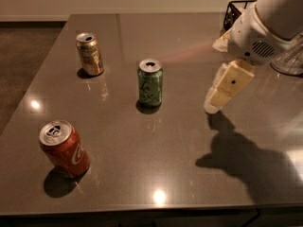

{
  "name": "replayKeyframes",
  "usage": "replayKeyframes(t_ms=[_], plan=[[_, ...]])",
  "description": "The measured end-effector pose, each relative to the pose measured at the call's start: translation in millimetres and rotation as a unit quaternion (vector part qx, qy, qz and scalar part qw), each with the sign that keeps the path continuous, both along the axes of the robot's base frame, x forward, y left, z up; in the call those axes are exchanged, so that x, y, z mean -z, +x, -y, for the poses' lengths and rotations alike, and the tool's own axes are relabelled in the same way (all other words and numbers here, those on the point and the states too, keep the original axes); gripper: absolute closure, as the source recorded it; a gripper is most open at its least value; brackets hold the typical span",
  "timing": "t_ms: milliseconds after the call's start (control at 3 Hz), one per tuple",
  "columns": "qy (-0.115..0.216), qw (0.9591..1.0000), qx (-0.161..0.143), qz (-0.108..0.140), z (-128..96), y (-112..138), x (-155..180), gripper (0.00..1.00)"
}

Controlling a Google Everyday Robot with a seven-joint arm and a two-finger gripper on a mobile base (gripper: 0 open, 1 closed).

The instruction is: Pick green can

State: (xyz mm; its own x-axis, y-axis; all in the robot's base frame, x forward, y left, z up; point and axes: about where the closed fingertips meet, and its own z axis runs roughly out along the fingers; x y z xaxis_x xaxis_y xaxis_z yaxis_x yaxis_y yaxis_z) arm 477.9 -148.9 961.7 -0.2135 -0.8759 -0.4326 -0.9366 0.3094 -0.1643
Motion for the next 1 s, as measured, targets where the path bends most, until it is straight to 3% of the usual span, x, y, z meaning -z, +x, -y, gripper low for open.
replayKeyframes(t_ms=[667,1000], plan=[[0.078,0.9967,0.017,0.012,-74,34,12,0.00],[0.101,0.9945,0.026,0.000,-100,49,23,0.00]])
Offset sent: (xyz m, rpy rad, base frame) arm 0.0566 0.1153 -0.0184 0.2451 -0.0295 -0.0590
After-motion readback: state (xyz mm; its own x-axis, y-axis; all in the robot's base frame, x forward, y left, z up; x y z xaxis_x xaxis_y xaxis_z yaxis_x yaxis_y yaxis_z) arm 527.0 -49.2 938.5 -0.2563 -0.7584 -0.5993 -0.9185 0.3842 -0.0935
